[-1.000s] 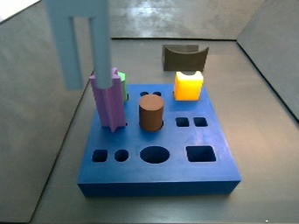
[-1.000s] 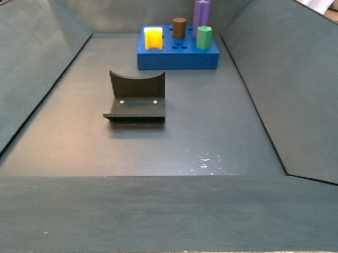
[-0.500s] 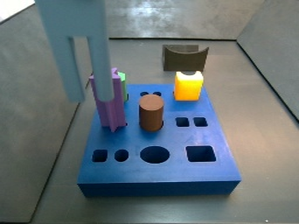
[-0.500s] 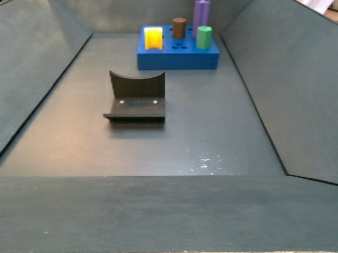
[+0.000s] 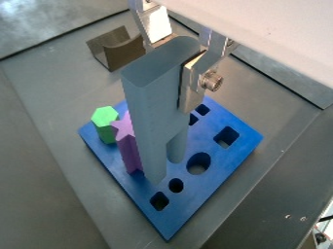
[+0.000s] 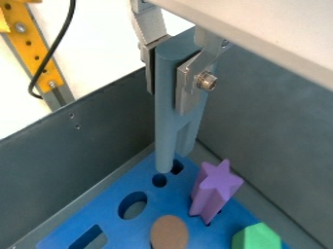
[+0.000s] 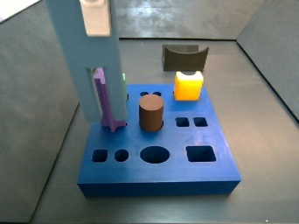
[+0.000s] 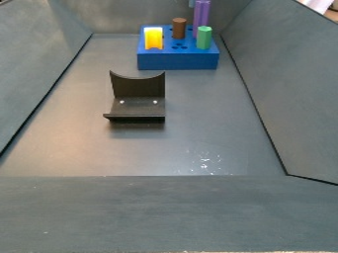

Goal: Pick up the square-circle object. Move up. Rotate the square-circle object. Place the square-circle object on the fixture. Regrasp the square-circle object. Move to above the board. Insert the square-circle object.
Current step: Insert the square-circle object.

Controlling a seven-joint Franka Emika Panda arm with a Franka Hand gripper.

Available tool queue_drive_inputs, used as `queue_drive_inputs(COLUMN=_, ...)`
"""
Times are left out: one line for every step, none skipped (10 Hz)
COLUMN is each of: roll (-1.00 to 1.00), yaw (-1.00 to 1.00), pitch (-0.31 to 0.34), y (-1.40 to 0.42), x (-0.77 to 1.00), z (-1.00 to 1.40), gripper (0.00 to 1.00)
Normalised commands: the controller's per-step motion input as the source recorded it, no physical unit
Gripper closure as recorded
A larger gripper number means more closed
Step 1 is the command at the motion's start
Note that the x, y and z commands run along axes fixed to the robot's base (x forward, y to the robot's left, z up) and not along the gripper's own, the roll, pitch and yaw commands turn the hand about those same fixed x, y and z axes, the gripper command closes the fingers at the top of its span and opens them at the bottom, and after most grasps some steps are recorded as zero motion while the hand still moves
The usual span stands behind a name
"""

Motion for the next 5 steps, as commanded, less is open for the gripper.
queue_drive_inputs(roll=0.27, yaw=0.0, pitch=-0.017, y=-0.19, x=0.35, z=-0.52, gripper=1.0)
queue_drive_inputs(roll=0.33, yaw=0.0, pitch=-0.01, y=-0.21, x=0.35, z=-0.57, gripper=1.0)
queue_drive_inputs(roll=0.32, yaw=0.08, pitch=-0.029, y=-0.23, x=0.45, z=-0.56, gripper=1.0)
queue_drive_inputs(roll=0.31, yaw=0.11, pitch=-0.063, y=-0.27, x=0.46, z=-0.56, gripper=1.0)
queue_drive_inputs(roll=0.25, yaw=0.02, pitch=-0.073, y=-0.33, x=0.53, z=-0.67, gripper=1.0)
